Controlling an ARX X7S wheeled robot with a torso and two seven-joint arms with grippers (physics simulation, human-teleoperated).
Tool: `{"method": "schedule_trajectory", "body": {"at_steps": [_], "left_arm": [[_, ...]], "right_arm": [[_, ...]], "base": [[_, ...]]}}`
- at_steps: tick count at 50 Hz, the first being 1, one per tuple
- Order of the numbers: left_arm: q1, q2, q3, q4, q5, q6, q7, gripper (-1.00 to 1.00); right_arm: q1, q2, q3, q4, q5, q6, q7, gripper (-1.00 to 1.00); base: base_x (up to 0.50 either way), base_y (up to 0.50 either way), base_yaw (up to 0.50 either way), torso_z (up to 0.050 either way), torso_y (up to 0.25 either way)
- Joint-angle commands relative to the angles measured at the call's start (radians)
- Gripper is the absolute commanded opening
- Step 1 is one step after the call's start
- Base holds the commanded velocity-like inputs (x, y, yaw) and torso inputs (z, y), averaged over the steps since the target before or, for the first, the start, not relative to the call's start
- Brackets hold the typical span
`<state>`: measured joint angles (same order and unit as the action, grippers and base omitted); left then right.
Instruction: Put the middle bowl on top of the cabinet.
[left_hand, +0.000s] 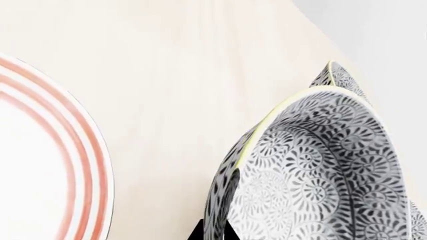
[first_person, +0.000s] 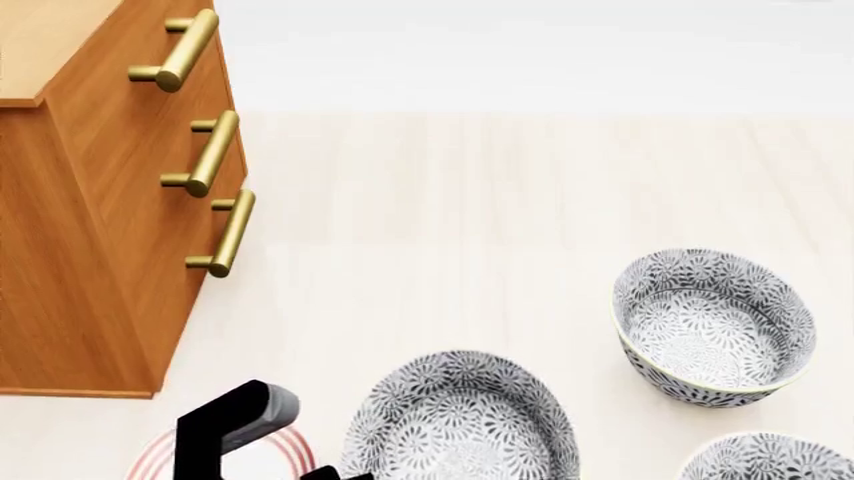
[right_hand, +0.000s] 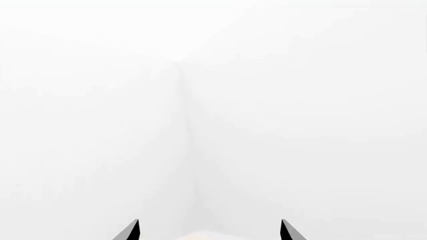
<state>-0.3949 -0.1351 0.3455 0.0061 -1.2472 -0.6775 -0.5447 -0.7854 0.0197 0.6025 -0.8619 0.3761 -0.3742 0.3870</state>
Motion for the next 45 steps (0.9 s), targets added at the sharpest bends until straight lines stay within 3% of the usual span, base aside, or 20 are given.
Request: {"method": "schedule_trajectory", "body": {"at_steps": [1, 20, 45], "left_arm": [[0.007, 0.010, -0.024, 0.040, 0.002, 0.052, 0.040, -1.00], [-0.006, -0.050, -0.027, 0.190, 0.007, 0.068, 0.024, -1.00], [-0.054, -0.119, -0.055, 0.409, -0.095, 0.033, -0.033, -1.00]], "right_arm": [[0.000, -0.020, 0.014, 0.005, -0.033, -0.002, -0.020, 1.00], [0.000, -0.019, -0.019, -0.012, -0.069, 0.003, 0.004, 1.00], [0.000, -0.019, -0.047, -0.019, -0.098, -0.002, 0.020, 1.00]], "base": [[0.00, 0.00, 0.00, 0.021, 0.250], [0.00, 0.00, 0.00, 0.019, 0.250], [0.00, 0.00, 0.00, 0.017, 0.250]]}}
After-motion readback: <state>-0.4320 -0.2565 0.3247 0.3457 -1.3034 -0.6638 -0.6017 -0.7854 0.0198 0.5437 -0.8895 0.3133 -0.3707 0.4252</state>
